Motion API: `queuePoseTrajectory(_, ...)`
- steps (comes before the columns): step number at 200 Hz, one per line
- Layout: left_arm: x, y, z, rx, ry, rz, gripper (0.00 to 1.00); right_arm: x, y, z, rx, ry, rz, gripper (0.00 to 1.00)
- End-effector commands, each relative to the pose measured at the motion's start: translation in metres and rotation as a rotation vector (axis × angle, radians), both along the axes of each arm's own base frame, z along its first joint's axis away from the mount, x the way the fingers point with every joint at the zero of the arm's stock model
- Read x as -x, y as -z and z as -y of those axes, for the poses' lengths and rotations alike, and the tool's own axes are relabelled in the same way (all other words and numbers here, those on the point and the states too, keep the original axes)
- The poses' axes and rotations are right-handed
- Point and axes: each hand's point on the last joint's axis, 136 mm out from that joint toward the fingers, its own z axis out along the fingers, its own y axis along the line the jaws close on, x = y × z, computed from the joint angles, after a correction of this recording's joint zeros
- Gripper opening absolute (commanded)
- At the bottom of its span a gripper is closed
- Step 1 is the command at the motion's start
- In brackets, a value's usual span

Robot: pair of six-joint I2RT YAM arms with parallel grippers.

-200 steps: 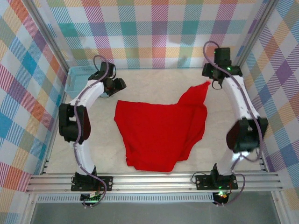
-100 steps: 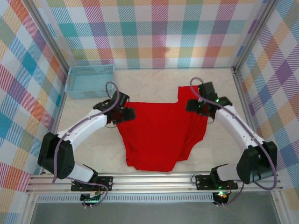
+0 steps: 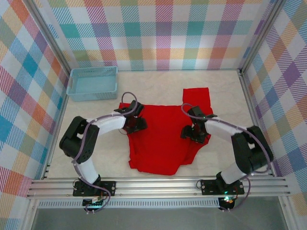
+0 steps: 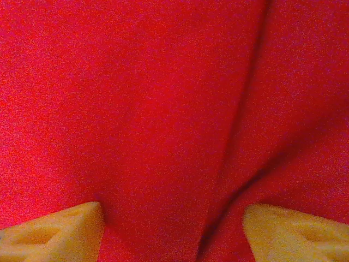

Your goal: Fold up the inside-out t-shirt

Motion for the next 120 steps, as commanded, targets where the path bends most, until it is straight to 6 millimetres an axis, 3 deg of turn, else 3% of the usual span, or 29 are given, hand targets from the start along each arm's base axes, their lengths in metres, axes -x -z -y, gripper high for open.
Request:
queuePoseTrajectory(1,-0.029,0.024,0.002,0.046,-0.044,-0.017,0.62,-0.054,0.0,0.0,-0.046,0.055,0.076,0.69)
queuePoseTrajectory(40,-0.101,0.024,0.015,0.062,-0.014,0.0,0.66,-0.134,0.0,0.03,-0.025,0.147,0.108,0.68)
queuePoseTrajectory(53,-0.122,0.011,0.014,0.034,-0.008,0.017,0.69,-0.156,-0.006,0.038,-0.029,0.157,0.126,0.67)
queuePoseTrajectory(67,-0.132,-0.015,0.007,-0.022,-0.007,0.052,0.74,-0.164,-0.024,0.045,0.002,0.143,0.156,0.68)
queuePoseTrajectory(77,-0.13,-0.038,0.0,-0.062,-0.011,0.087,0.78,-0.16,-0.041,0.048,0.023,0.129,0.191,0.69)
queuePoseTrajectory(95,-0.105,-0.071,-0.009,-0.121,-0.002,0.136,0.86,-0.14,-0.062,0.054,0.031,0.122,0.241,0.69)
queuePoseTrajectory(120,-0.051,-0.084,-0.014,-0.112,0.006,0.17,0.89,-0.1,-0.066,0.054,-0.011,0.119,0.249,0.68)
